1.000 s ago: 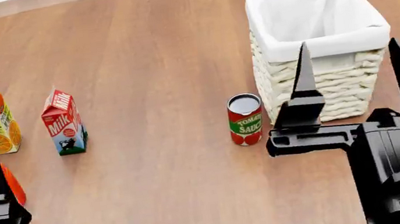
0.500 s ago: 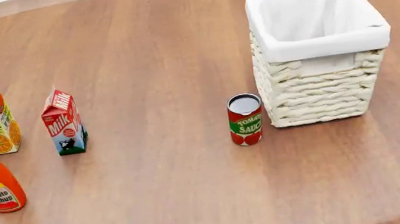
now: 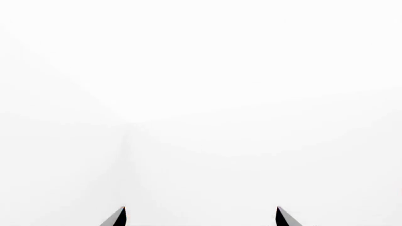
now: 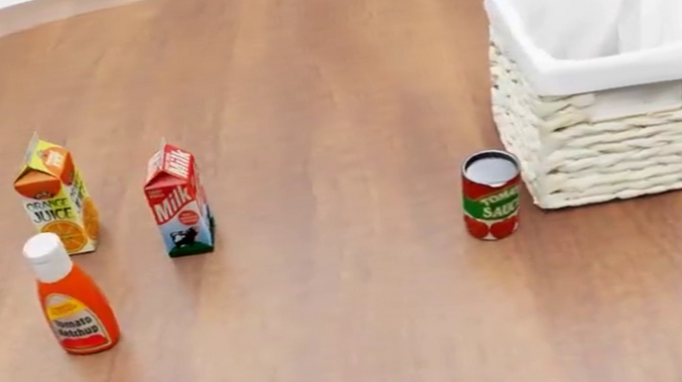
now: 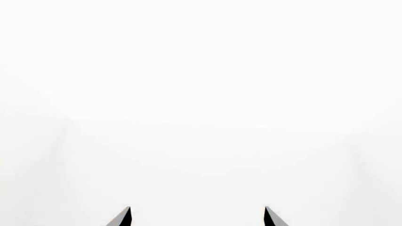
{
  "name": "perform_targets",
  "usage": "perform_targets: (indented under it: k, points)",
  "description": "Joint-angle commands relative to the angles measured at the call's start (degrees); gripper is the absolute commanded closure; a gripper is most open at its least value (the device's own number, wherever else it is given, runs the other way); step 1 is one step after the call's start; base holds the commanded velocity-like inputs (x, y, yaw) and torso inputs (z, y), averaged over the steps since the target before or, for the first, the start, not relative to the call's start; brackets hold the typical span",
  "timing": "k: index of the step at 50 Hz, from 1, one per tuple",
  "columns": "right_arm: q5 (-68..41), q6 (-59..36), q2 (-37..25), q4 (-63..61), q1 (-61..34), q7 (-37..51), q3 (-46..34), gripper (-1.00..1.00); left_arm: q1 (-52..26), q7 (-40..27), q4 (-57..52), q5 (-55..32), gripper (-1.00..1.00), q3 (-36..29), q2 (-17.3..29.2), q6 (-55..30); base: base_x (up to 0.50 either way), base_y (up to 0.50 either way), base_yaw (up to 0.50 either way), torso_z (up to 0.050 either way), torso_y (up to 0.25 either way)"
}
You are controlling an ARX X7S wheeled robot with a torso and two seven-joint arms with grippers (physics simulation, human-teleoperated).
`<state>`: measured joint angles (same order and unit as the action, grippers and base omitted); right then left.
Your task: Pick the milk and place it in the basket.
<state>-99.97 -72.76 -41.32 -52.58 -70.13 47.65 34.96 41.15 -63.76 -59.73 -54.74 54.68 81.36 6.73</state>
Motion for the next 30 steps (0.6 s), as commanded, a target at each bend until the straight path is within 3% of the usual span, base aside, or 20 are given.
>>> perform_targets:
  k: [1,11,30]
  points:
    - [1.5,-0.3,1.4,-0.8,0.6,-2.2,1.5,-1.00,1.5,-0.1,-0.1,1.7,-1.00,1.5,0.1,0.4,0.00,0.50,0.00,0.000,0.000]
    - [1.9,0.0,1.6,-1.2,1.4,-2.6,1.5,-1.00,0.4,0.1,0.0,2.0,-1.00,0.1,0.1,0.2,0.00,0.49,0.00,0.000,0.000]
    - [1.3,0.9,0.8,-1.9,2.4,-3.5,2.5,-1.00,-1.8,0.7,0.2,1.6,-1.00,-1.6,-0.3,-0.4,0.00,0.01,0.00,0.000,0.000]
